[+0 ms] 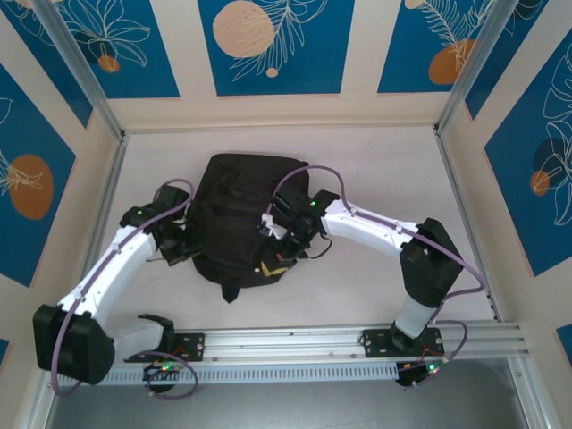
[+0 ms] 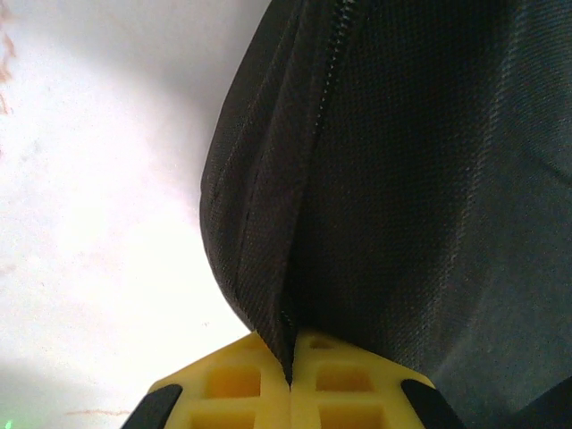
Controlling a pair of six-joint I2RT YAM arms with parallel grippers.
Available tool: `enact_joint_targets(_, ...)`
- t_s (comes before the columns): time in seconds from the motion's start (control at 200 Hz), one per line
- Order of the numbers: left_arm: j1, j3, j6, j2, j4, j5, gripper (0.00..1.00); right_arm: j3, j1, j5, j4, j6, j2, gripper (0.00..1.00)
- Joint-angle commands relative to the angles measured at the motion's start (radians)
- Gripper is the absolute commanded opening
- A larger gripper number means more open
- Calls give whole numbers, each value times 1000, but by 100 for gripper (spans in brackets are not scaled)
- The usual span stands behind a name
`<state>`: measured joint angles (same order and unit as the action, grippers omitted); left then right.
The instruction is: Pack books, pencil case, and school supplies into a backpack
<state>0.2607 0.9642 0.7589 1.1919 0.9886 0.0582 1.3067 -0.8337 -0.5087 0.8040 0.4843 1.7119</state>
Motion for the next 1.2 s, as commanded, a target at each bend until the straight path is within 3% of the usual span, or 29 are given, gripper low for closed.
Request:
enact_joint_targets(0.0,-20,90,-16,54,-82,-101,0,58,-8,-66,-63,73,40,0)
enact_joint_targets(0.27,-79,330,26,241,-33,-250,8,225,-21,-58,-210,214,212,0)
enact_joint_targets(0.4,-112,328,78,229,-32,-171,15,298,-18,-20,-247,264,287,0)
enact_joint_targets(0.62,-112,144,116,31,-11,-46,35,287,-18,-41,-311,297,311,0)
enact_joint_targets(0.82,-87,-30,212,-93,-42,109,61,272,-37,-38,-315,291,295,0)
enact_joint_targets(0.97,-53,-44,243,-73,-56,131,64,273,-44,-29,-306,283,284,0)
enact_joint_targets(1.195,5,-92,294,-49,-105,143,59,258,-45,-23,-295,281,275,0)
